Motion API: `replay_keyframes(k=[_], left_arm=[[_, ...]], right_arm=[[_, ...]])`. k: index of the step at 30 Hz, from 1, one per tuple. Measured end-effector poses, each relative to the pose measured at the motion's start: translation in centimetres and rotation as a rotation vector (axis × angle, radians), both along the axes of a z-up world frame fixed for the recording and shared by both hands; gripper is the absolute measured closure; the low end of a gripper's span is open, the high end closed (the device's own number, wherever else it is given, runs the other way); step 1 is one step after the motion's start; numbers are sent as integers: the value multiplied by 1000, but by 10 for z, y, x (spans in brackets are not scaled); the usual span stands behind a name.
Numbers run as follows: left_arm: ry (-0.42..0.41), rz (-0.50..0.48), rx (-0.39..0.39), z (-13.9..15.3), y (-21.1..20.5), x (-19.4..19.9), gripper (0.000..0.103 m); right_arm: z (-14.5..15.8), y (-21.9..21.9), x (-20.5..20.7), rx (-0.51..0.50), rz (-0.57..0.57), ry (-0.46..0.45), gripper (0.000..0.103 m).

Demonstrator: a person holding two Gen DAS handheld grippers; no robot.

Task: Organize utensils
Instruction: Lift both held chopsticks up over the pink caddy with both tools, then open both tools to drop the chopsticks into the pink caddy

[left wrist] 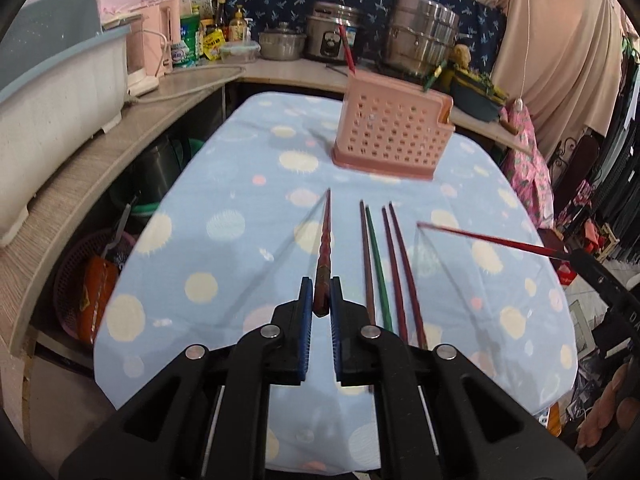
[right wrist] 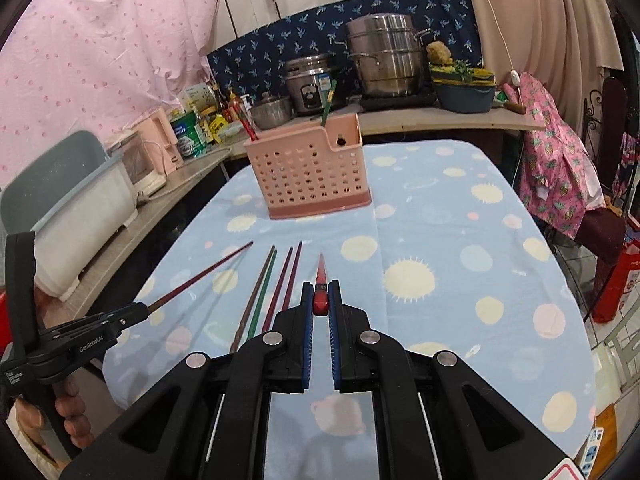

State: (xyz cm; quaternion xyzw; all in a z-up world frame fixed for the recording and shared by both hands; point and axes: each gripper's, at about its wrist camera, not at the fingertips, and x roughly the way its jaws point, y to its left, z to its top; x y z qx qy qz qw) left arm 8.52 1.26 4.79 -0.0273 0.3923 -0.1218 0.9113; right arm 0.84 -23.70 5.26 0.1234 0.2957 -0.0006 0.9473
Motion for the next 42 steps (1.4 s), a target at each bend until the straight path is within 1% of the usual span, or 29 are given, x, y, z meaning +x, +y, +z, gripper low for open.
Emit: replay_keyframes(k=[2, 7, 10, 16, 23, 26, 30, 35, 38, 42], left_arm=[[-25, 3, -10, 14, 2, 5, 95], [-90, 4, -27, 50, 2, 22, 95], [-125, 3, -40, 71, 0, 35, 95], [-171, 8, -56, 103, -6, 65, 96], [-229, -2, -70, 145, -21, 101, 96], [-270, -4, -89, 169, -28, 117, 96], [-354, 1, -99, 206, -42, 136, 96], [-441, 8, -143, 242, -59, 165, 96], [-473, 8, -157, 253, -70, 183, 96], [-468, 1, -134, 250, -88, 205, 96]], right_arm=[[16, -6, 6, -1, -9, -35, 96], [45, -21, 24, 16, -13, -94, 96], [57, -26, 36, 16, -14, -113, 96], [80, -34, 61, 32, -5, -140, 96], [115, -46, 95, 53, -8, -197, 96], [136, -54, 116, 75, -13, -234, 96], [163, -63, 144, 112, -18, -291, 96], [189, -63, 182, 99, -24, -343, 96], [195, -61, 206, 85, -25, -349, 96], [191, -61, 232, 73, -25, -334, 96]])
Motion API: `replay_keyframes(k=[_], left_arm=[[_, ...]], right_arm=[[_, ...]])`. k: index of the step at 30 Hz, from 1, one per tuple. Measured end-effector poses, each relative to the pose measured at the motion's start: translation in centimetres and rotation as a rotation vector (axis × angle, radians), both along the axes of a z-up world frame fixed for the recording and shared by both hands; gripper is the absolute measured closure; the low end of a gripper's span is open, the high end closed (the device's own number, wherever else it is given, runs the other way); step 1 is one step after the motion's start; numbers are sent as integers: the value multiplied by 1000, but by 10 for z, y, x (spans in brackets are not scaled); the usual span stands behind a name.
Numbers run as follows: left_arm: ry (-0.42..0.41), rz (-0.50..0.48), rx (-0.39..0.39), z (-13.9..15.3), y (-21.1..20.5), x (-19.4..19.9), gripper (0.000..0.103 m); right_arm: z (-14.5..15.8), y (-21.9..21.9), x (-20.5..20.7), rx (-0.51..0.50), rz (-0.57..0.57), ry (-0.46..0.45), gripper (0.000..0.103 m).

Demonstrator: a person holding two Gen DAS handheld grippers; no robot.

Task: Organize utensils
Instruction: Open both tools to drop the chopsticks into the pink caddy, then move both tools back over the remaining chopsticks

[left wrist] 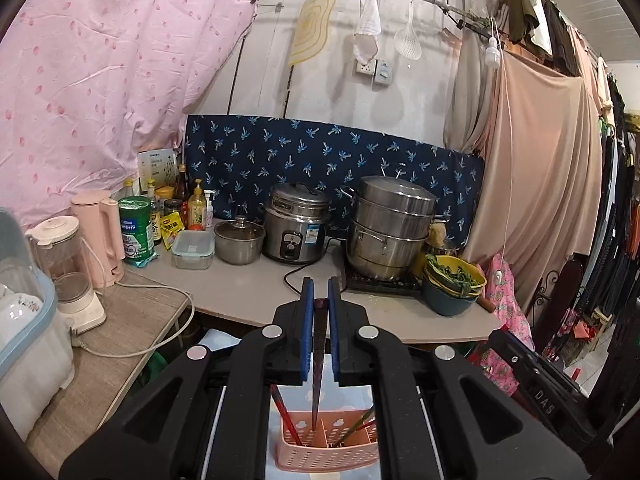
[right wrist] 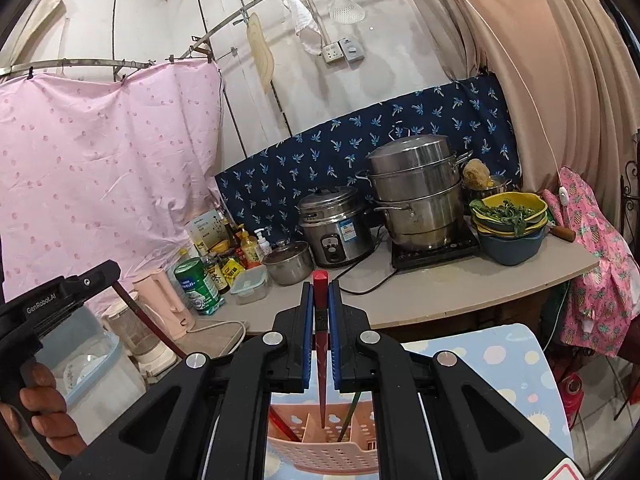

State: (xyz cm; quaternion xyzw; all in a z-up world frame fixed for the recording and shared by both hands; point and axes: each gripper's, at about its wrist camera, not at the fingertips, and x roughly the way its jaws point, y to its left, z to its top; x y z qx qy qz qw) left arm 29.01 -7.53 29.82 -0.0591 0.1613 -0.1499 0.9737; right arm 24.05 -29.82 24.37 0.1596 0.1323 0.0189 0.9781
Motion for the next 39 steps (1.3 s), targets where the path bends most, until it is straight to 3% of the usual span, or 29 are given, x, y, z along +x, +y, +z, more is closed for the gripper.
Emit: replay_keyframes(k=[14, 15, 17, 19, 20, 30, 39], left_arm=[[103, -4, 53, -63, -18, 34, 96], [106, 2, 56, -66, -18, 34, 94], [109, 18, 65, -69, -17, 33, 78], [103, 40, 67, -70, -14, 31, 55], [99, 52, 74, -70, -13, 29, 53], [122, 84, 120, -80, 1, 1, 50], [137, 109, 179, -99, 12, -40, 44]], right_arm=[[-58, 3, 43, -31, 15, 123, 96], [-61, 4, 44, -37, 11, 132, 95], [-61, 3, 42, -41, 0, 125, 86], [-58, 3, 37, -46, -6, 114, 80], [-57, 3, 34, -47, -7, 106, 78], [-47, 11, -1, -62, 11, 83, 69], [-60, 26, -46, -84, 29, 106, 65]])
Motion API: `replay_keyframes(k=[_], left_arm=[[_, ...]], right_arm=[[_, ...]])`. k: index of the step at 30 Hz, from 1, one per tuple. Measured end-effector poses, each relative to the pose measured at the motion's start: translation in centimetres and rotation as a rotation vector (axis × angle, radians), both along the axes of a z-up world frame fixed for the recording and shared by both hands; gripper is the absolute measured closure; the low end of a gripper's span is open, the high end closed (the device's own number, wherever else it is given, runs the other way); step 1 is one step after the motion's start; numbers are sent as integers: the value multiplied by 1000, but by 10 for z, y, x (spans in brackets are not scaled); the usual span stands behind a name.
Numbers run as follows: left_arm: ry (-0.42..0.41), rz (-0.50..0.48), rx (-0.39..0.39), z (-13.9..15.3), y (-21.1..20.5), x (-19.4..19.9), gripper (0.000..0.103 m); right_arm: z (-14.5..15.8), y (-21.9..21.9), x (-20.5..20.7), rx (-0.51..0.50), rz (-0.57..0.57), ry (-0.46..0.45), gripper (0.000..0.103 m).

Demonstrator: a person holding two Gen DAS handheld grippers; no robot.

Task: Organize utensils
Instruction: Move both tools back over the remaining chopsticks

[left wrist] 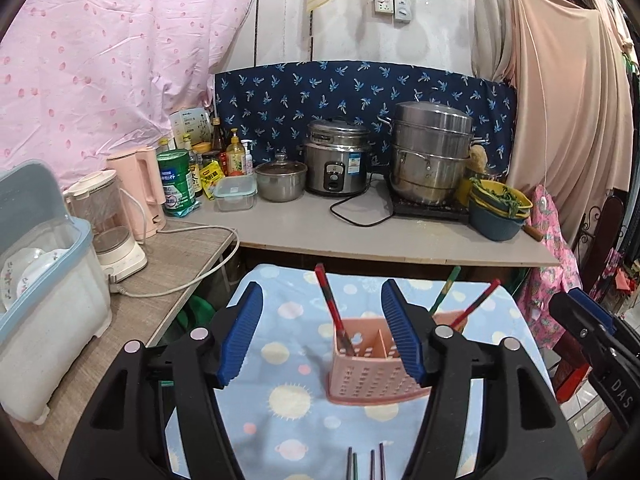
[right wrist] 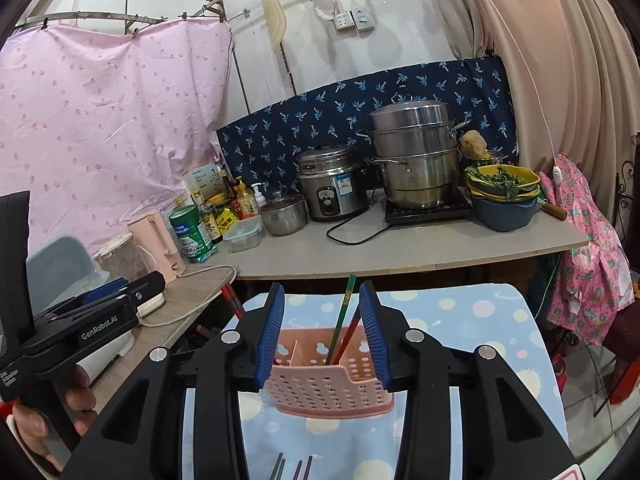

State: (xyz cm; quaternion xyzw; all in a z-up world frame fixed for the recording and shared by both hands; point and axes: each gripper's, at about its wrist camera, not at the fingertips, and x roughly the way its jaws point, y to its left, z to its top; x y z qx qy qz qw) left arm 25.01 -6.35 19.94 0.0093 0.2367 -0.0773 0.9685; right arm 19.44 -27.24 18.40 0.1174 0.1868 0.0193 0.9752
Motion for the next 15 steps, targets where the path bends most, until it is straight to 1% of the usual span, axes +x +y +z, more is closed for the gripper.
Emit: replay_keyframes(k=[8, 11, 15], left_arm=[[39, 12, 15, -25, 16, -33, 44], [71, 13, 14, -41, 23, -46, 44], [125, 7, 25, -71, 32, -67, 44]], right_arm=[[-20, 15, -42, -34, 10, 33, 65], [-29, 22, -57, -53, 14, 48, 65], [-46, 28, -78, -42, 27, 81, 65]])
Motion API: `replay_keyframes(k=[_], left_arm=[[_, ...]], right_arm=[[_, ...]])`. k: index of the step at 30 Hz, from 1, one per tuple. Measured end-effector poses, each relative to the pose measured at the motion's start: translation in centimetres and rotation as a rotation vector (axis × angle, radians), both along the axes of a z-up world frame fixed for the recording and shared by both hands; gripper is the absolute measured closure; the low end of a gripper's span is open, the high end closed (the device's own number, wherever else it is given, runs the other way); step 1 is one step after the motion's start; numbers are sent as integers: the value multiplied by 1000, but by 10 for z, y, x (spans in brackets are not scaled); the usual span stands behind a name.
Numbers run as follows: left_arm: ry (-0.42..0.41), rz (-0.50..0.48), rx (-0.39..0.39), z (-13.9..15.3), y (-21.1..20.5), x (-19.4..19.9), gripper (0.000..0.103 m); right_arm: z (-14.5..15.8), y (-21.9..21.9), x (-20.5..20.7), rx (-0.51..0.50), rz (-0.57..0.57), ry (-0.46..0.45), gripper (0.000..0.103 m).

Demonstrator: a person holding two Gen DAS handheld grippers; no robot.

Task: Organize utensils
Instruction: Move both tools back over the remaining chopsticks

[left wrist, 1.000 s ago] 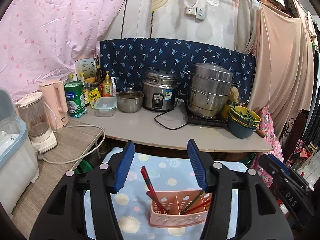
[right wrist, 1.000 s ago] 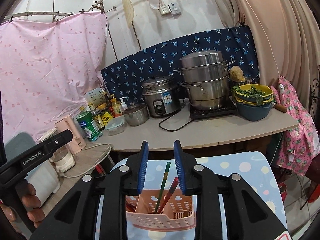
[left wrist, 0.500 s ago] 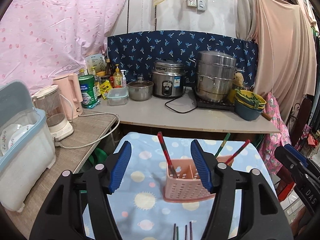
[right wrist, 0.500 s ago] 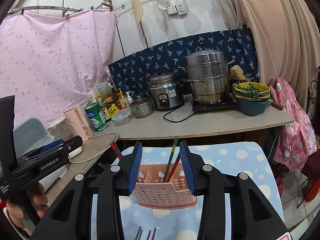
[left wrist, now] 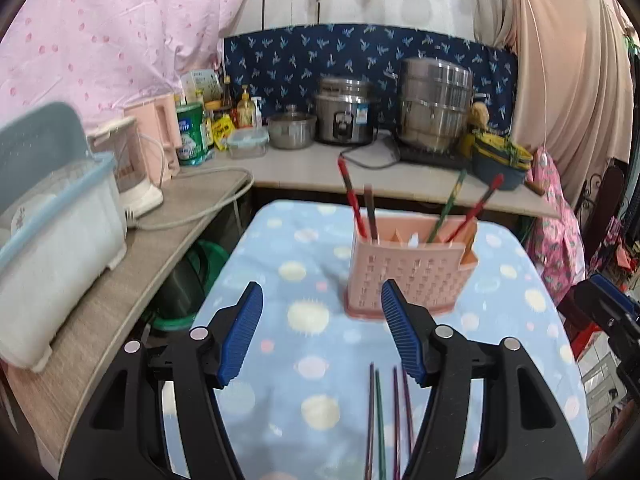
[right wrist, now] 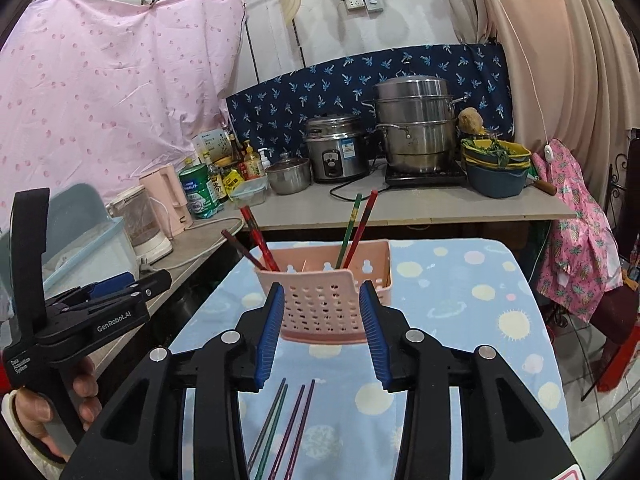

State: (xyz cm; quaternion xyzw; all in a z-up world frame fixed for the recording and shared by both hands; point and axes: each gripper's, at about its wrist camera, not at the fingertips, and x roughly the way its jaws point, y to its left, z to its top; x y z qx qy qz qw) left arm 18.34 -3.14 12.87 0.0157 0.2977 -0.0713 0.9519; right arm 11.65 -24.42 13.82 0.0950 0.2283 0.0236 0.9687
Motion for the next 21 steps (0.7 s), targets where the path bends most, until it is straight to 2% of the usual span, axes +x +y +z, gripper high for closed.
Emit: replay_keyframes(k=[11, 17, 21], left_arm=[[111, -8, 46, -77, 11, -58, 44], [143, -21, 81, -106, 8, -83, 44], [169, -26, 95, -122, 7, -93, 44]], right_arm=[[-77, 30, -58, -41, 15, 142, 65], [-119, 48, -82, -87, 26, 216, 65], [-142, 56, -93, -68, 40, 262, 65]])
